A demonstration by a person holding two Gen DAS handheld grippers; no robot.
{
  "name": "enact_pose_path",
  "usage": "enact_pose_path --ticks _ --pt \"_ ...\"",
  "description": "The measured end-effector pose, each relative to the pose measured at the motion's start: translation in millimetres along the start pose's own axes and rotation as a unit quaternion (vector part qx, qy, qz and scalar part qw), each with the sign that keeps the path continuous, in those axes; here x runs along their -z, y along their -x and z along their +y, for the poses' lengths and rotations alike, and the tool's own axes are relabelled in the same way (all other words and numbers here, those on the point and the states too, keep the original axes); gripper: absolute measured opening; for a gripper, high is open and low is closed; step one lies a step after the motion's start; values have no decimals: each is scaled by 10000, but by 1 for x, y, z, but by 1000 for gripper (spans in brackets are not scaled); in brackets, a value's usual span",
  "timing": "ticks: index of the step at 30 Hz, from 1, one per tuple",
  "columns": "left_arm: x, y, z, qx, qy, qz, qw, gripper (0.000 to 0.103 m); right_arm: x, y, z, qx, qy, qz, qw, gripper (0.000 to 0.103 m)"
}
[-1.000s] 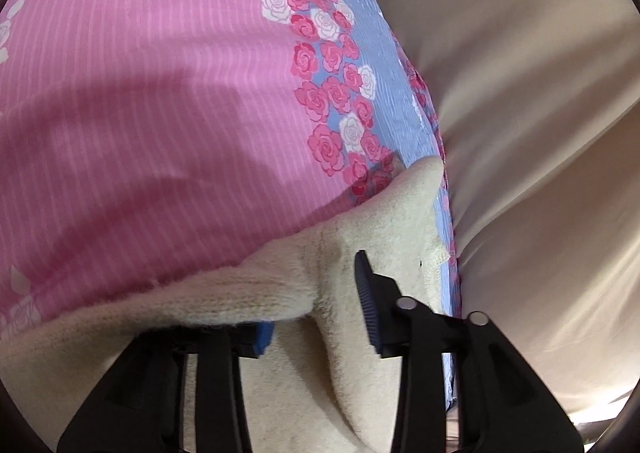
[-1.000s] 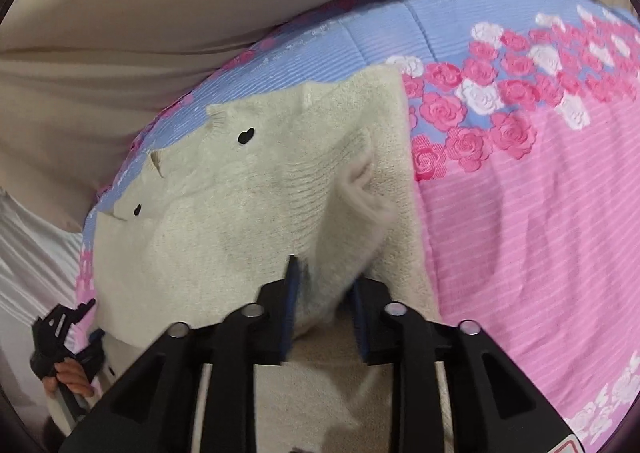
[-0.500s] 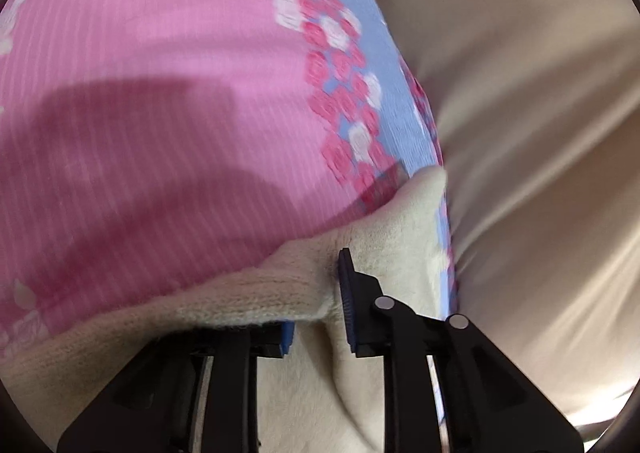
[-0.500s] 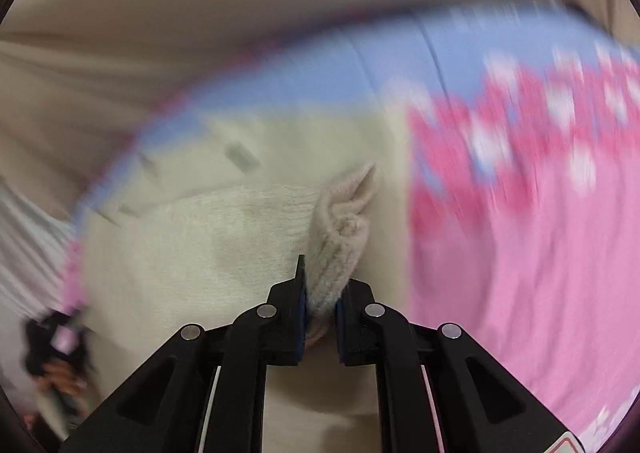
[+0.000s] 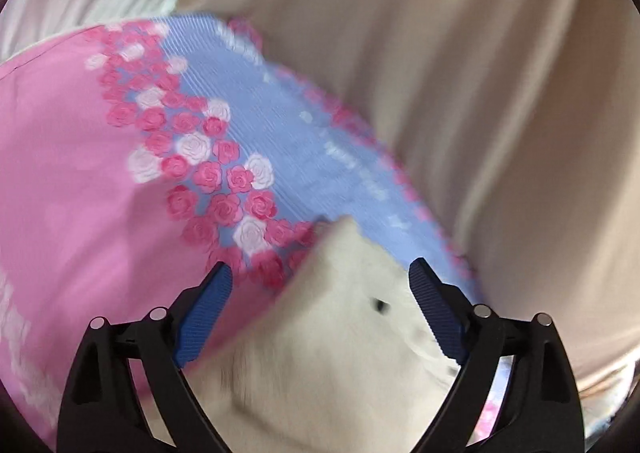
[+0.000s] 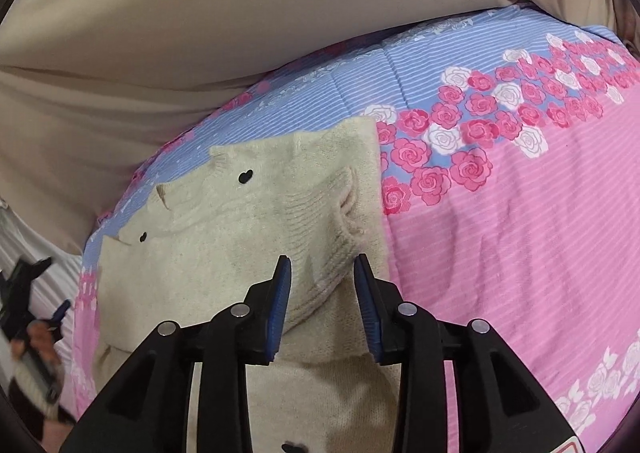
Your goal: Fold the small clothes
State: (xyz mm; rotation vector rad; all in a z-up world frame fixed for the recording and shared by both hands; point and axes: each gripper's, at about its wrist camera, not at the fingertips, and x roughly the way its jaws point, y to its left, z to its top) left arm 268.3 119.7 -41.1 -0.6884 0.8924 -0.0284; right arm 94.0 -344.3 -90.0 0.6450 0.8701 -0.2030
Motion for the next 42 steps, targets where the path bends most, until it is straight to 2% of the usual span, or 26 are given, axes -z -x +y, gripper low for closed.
enact_pose_path --ticks 2,3,4,5,6,9,12,13,15,16,17,19,20,21,22,23,25,27,30,31,33,34,36,37,39,42 --pt "-9 -40 -4 -294 -104 418 9986 80 -3 -4 0 75 57 64 9999 38" --pt "-10 -56 -6 -230 -228 626 9975 75 -4 -7 1 135 103 87 9998 38" --pt "-10 -72 -9 -127 -421 868 9953 49 -7 -9 1 198 142 92 9997 38" --pt "-9 -87 -13 -47 -684 1142 9911 11 -9 -8 2 225 147 66 9996 38" --pt "-10 -93 -15 -14 -849 1234 9887 9 -10 -7 3 227 134 12 9997 38" --pt "-27 -81 -6 124 -901 724 9932 9 -12 3 3 203 109 -191 9996 38" --pt "-42 -88 20 -177 -447 660 9967 7 -12 -5 -2 314 134 -30 9994 40" --pt "-45 -90 28 -431 -364 519 9971 0 -14 -9 -2 290 110 38 9995 40" --pt "-47 -94 34 -305 -282 556 9976 0 -22 -18 1 150 106 93 9998 41" --pt "-47 -95 37 -190 -219 657 9974 0 -25 -22 3 128 128 124 9998 44" --pt "-46 -95 39 -145 -185 712 9972 1 -30 -32 6 126 174 201 9996 54" --pt "-43 -86 36 -36 -308 672 9973 5 -33 -47 10 263 271 309 9988 56" --pt "-42 -82 32 53 -385 690 9969 11 -34 -54 13 244 309 379 9985 46" --pt "-37 -79 28 124 -440 711 9964 17 -34 -57 15 210 338 423 9983 25" --pt "-35 -77 22 205 -543 753 9955 24 -34 -58 17 200 387 420 9982 20" --pt "-33 -78 16 195 -700 749 9945 20 -36 -53 20 120 438 308 9985 16" --pt "-31 -87 1 -208 -1263 687 9894 0 -42 -36 22 -62 386 -29 9992 15" --pt "-35 -93 -2 -428 -1386 573 9878 0 -45 -23 18 -85 382 -371 9985 14" --pt "-43 -107 8 -826 -1243 592 9870 0 -39 -53 -4 570 414 207 9973 16" --pt "-44 -105 13 -838 -1144 629 9879 0 -34 -49 -12 409 254 205 9986 16" --pt "-44 -86 26 -345 -928 764 9921 0 -28 -23 -15 388 130 -68 9991 21" --pt "-40 -65 30 -148 -994 787 9918 5 -24 -11 -16 361 113 -142 9992 23" --pt "-27 -32 39 -165 -1194 753 9898 37 -7 18 -25 201 0 -207 9996 38" --pt "-17 -14 45 -260 -1257 697 9893 63 4 29 -30 170 -34 -177 9997 43" --pt "13 30 68 -272 -1319 549 9894 69 33 48 -43 241 -50 3 9997 48" --pt "65 74 109 -453 -1381 771 9864 70 86 73 -63 312 -125 463 9984 48"
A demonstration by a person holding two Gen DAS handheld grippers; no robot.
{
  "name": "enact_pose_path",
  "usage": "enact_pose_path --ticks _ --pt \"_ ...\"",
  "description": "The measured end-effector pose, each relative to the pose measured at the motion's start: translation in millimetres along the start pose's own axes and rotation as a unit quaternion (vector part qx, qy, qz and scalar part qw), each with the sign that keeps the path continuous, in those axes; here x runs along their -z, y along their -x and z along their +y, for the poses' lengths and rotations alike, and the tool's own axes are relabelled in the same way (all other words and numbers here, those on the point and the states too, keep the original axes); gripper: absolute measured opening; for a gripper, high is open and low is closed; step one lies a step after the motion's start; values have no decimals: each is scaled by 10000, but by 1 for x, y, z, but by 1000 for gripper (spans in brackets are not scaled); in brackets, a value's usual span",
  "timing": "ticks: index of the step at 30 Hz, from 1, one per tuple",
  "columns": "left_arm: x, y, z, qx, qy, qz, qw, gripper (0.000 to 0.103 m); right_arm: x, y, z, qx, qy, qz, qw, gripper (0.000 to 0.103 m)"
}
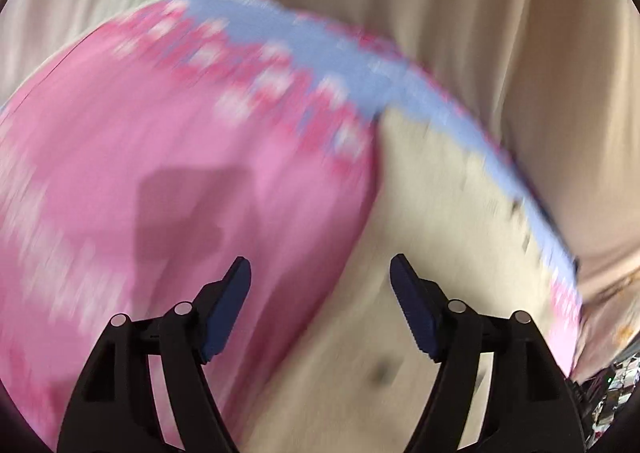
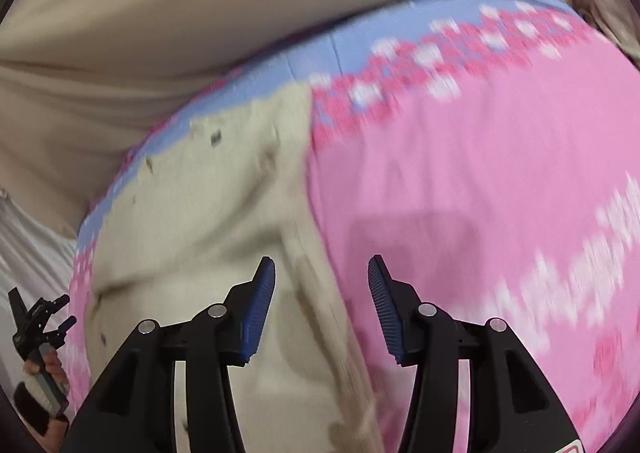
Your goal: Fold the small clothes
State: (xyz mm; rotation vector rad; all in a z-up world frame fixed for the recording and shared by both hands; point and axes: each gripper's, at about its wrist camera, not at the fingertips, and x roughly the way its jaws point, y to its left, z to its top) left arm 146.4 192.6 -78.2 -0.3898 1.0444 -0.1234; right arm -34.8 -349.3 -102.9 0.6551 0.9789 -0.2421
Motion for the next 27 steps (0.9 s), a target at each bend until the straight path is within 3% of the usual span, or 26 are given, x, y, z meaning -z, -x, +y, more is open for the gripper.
enact_pose_path --ticks 5,7,11,15,16,18,19,20,21,27 --pt "108 27 42 -64 485 760 9959 70 85 27 -22 -12 -28 655 9978 48" --pt "135 39 44 -43 507 705 9962 70 110 30 -25 -139 -147 882 9959 48" --pt "157 45 32 -198 196 652 9975 72 135 36 -18 -430 -61 896 9950 57" --pt "157 45 36 -18 622 608 9962 70 137 33 -9 -625 -8 861 9943 63" --pt "157 44 38 46 705 623 9956 63 136 32 -6 -647 0 838 9944 63" --pt "156 42 39 70 809 648 9946 47 136 29 0 -675 131 837 9941 56" --pt "156 40 36 52 816 656 9945 34 136 28 1 -676 181 836 9940 51" --pt "156 38 36 57 835 702 9940 10 136 25 -1 -751 151 945 9926 21" --pt "156 31 35 210 919 860 9918 8 135 23 -2 -776 86 998 9919 10" --pt "154 52 40 283 1167 802 9895 6 115 58 7 -778 555 518 9941 8"
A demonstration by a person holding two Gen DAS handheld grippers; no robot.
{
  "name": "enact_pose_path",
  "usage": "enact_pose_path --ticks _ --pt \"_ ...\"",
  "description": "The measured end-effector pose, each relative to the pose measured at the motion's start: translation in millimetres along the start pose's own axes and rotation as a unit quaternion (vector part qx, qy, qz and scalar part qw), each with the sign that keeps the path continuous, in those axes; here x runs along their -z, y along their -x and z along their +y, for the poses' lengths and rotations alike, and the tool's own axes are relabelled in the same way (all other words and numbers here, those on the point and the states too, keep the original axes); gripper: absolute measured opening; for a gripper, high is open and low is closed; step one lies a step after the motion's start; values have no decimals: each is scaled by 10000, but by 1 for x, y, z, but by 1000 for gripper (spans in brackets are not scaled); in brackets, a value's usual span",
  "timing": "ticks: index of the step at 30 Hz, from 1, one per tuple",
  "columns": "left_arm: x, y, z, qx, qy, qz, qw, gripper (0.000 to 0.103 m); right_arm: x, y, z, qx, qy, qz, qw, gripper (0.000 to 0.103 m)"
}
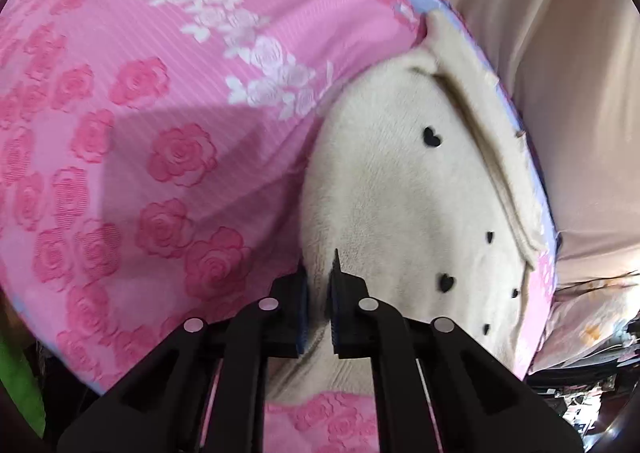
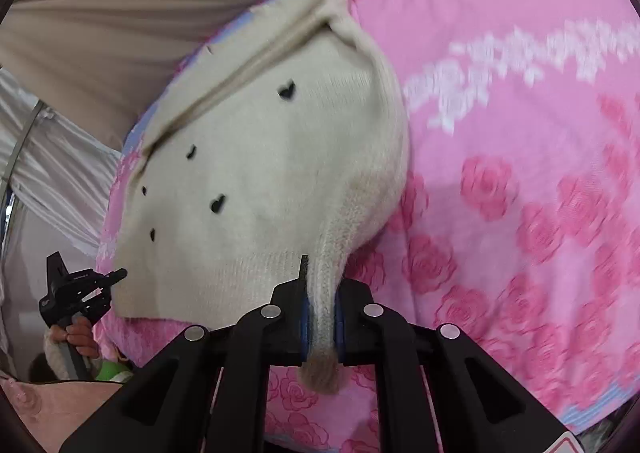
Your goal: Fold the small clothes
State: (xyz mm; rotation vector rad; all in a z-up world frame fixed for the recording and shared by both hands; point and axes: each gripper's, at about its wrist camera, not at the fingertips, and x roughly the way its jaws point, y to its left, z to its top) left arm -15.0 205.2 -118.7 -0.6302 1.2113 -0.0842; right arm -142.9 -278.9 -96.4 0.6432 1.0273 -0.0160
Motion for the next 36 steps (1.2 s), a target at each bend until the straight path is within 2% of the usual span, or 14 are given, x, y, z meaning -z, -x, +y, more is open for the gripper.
enact_pose_path --ticks 4,10,16,18,19,20,23,24,25,26,28,31,33,36 --pt "6 22 7 107 69 123 9998 6 -5 25 -6 173 356 42 9992 7" --pt "37 34 13 59 -59 471 9989 6 23 35 -29 451 599 548 9957 6" --pt "66 17 17 -191 -84 613 9979 12 40 13 -51 260 169 916 9953 10" --pt "73 9 13 -336 -126 732 9967 29 39 4 -50 252 5 1017 9945 17" --pt "75 8 12 -382 -123 785 9961 48 39 1 -51 215 -44 1056 9942 19" --pt "77 7 12 -386 -100 798 9960 51 41 -1 -50 184 -81 1065 9941 22" --pt "78 5 11 -235 -71 823 9963 46 42 -3 -50 42 -221 1064 9941 18" --pt "79 4 12 -182 -42 855 9962 38 42 -2 -49 -46 -270 1051 9941 10" --pt "78 2 14 -127 1 954 9954 12 39 3 -48 -201 -282 938 9950 10" --pt "79 0 14 -40 91 1070 9942 7 36 11 -45 -396 -257 788 9958 9" --pt "79 12 14 294 321 972 9943 7 28 32 -41 -899 -260 496 9944 8" --pt "76 44 5 698 271 681 9949 6 7 77 -36 -1735 -269 -178 9843 8" --pt "69 67 -9 929 124 389 9948 6 -14 96 -27 -1638 52 -418 9856 8" --pt "64 71 -24 696 -104 408 9967 7 -25 90 -15 -993 705 -48 9925 8"
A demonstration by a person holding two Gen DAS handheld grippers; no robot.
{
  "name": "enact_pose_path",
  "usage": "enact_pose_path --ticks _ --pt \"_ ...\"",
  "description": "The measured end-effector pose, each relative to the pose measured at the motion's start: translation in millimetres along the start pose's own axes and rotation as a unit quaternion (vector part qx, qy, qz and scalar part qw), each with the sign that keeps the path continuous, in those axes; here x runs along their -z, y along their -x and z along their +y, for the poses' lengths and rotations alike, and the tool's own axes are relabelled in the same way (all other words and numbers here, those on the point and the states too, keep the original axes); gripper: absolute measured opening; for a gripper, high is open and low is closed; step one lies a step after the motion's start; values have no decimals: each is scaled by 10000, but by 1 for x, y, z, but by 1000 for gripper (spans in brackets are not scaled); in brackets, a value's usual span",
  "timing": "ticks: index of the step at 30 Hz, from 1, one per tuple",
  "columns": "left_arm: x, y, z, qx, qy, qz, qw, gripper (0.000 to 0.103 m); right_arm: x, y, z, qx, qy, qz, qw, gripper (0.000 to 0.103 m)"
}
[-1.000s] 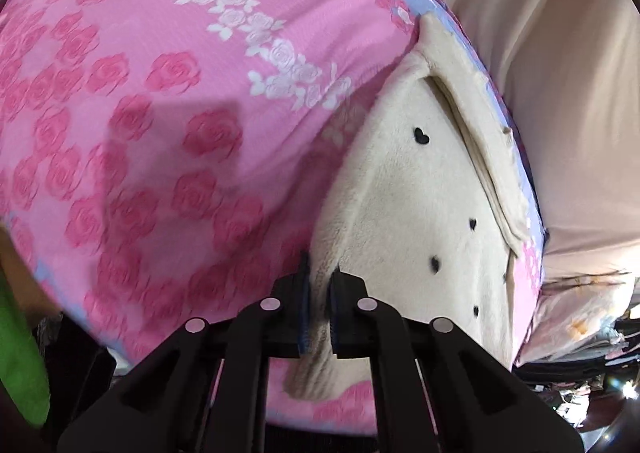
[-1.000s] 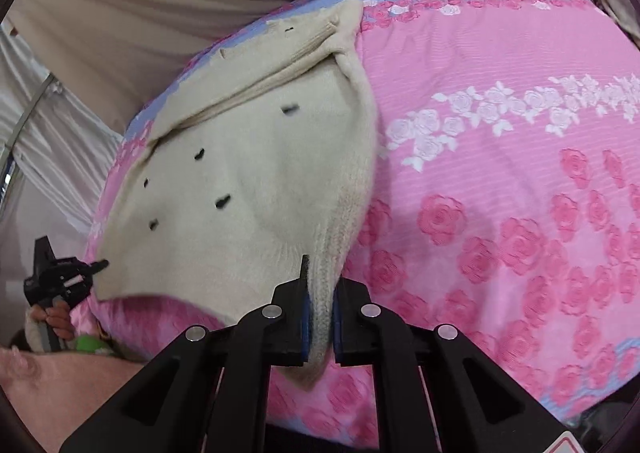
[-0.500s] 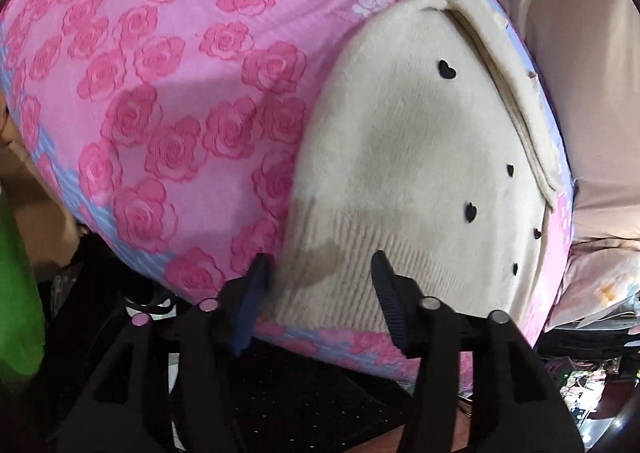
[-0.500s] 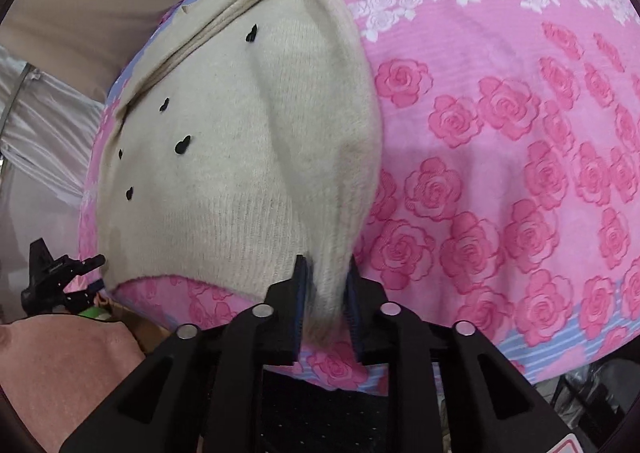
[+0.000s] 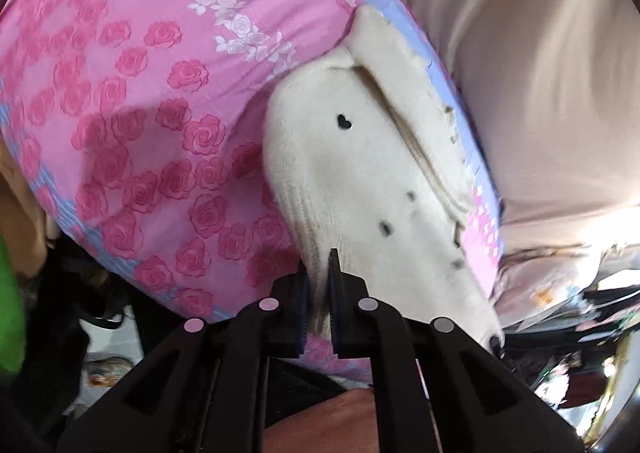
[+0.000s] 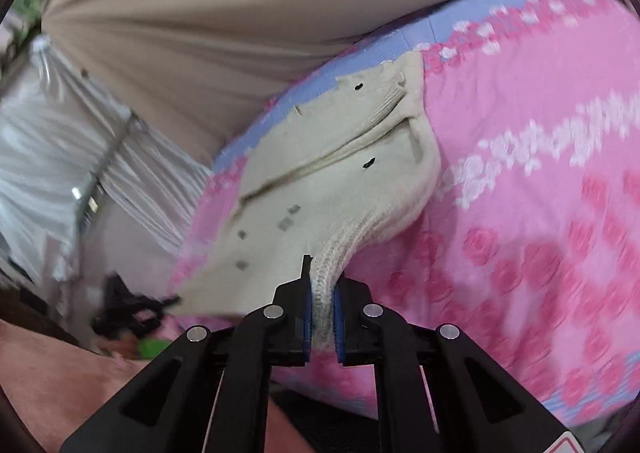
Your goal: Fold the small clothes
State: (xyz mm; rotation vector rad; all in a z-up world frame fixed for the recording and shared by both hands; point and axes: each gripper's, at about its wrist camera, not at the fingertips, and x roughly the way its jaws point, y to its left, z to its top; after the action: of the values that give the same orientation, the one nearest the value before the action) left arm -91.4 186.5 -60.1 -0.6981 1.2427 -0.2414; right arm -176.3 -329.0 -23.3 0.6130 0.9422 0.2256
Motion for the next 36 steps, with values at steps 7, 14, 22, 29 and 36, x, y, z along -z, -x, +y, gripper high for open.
enact_pose_path --ticks 7,14,22,29,36 --pt "33 -19 37 -639 270 516 9963 6 78 -42 -14 717 547 1689 9815 7" --pt "51 -19 40 -775 127 869 9931 5 103 -31 -25 425 376 2080 9765 7" --pt "49 28 21 -846 140 1130 9899 5 84 11 -13 -590 641 2411 9666 7" --pt "-54 62 -89 128 -705 -943 9930 6 -78 59 -13 -1224 34 -928 9881 7" --pt "-158 -3 -149 207 -1043 -1718 9794 6 -168 -28 -43 -584 -864 -1446 9840 7"
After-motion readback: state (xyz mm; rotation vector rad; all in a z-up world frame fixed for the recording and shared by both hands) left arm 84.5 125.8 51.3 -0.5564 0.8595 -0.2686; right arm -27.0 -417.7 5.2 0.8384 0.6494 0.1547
